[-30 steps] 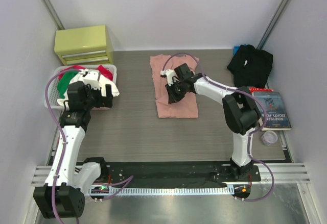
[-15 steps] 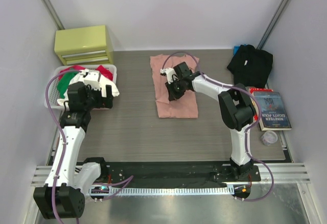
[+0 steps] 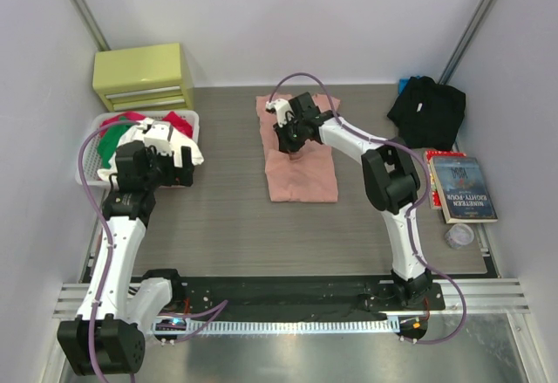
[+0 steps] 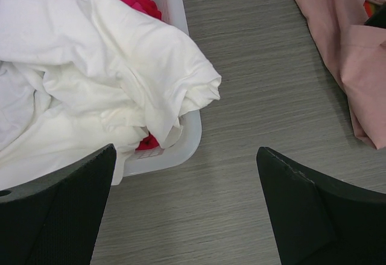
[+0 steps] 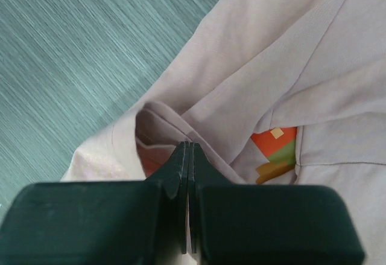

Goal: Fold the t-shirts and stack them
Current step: Fold the folded rectangular tshirt in 1/3 of the way

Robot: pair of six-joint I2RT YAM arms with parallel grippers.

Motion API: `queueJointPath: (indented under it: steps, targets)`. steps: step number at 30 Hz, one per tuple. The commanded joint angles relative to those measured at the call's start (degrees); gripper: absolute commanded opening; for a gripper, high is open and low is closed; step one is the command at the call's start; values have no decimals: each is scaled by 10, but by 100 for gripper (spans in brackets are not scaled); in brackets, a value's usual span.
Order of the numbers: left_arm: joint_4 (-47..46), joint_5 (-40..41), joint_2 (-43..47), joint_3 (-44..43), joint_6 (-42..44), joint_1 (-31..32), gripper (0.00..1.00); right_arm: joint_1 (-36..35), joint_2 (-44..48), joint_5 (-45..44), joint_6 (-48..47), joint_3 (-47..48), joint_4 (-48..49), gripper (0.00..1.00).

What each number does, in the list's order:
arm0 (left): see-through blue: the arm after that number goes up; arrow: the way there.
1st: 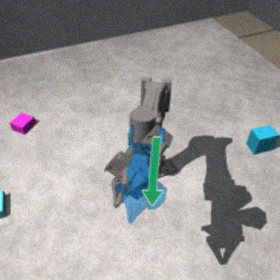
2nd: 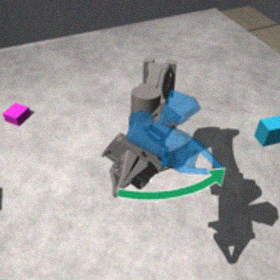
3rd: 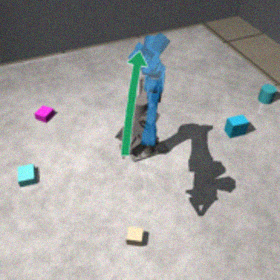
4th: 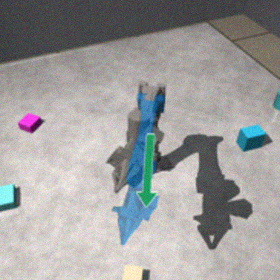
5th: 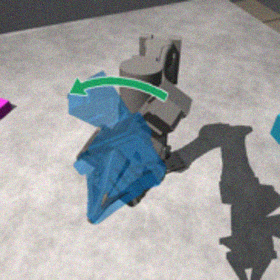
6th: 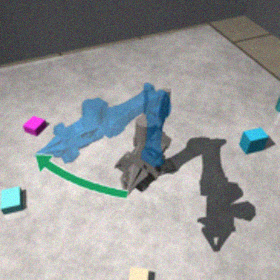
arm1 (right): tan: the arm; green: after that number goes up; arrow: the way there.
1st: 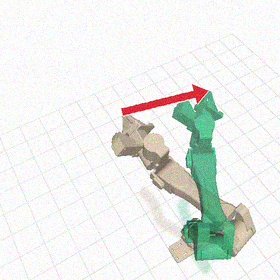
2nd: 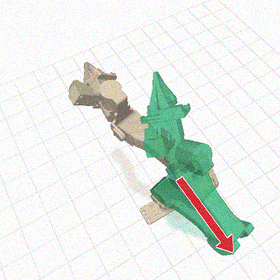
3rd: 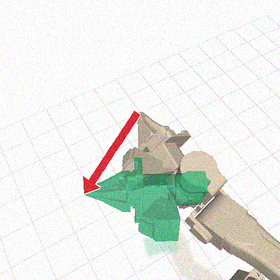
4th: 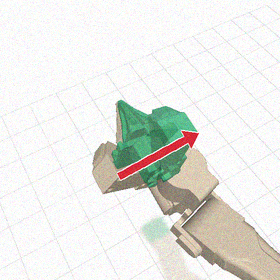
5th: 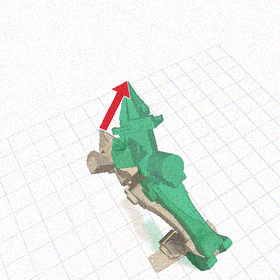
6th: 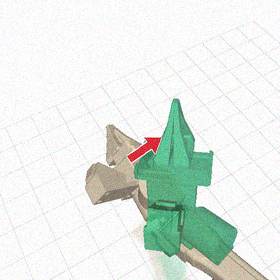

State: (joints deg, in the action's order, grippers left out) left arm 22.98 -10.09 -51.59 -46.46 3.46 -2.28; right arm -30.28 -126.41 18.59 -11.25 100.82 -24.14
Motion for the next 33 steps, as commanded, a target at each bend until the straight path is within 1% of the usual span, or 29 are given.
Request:
queueJointPath:
  steps: [1,3,4,6,7,8,10,11,13,14,17,19,22,23,26,33]
  targets:
    - [-11,-22,10,8,1,-3,100,0,11,-14,-12,31,15,1]
    - [-11,-30,6,8,0,-4,100,0,34,-26,-19,24,27,1]
    - [-12,-31,6,8,-1,-3,100,0,48,-48,-20,15,39,1]
    - [-11,-30,6,8,0,-3,100,-1,85,-71,-21,-39,105,1]
    - [-13,-30,7,8,1,-4,100,-3,125,-104,-22,-60,127,1]
    - [-13,-32,5,11,1,-4,100,-6,148,-121,-26,-103,172,1]
    - [-14,-37,4,15,1,-4,100,-22,208,-176,-38,-148,211,1]
    - [-14,-40,4,15,1,-4,100,-29,225,-184,-46,-187,235,1]
    - [-14,-38,4,13,1,-4,100,-38,258,-184,-39,-213,232,1]
    - [-14,-38,7,12,0,-4,100,-38,284,-177,-30,-232,209,1]
    - [-15,-37,11,13,0,-4,100,-37,313,-133,7,-244,130,1]
    - [-16,-37,9,11,1,-4,100,-36,325,-95,25,-259,102,1]
    - [-15,-36,4,4,0,-4,100,-37,354,-66,40,-315,101,1]
    - [-15,-33,5,3,0,-4,100,-36,358,-69,38,-339,107,1]
    - [-13,-30,8,2,1,-3,100,-34,360,-79,18,-360,108,1]
    - [-11,-27,9,2,3,-3,100,-29,315,-78,6,-340,124,1]
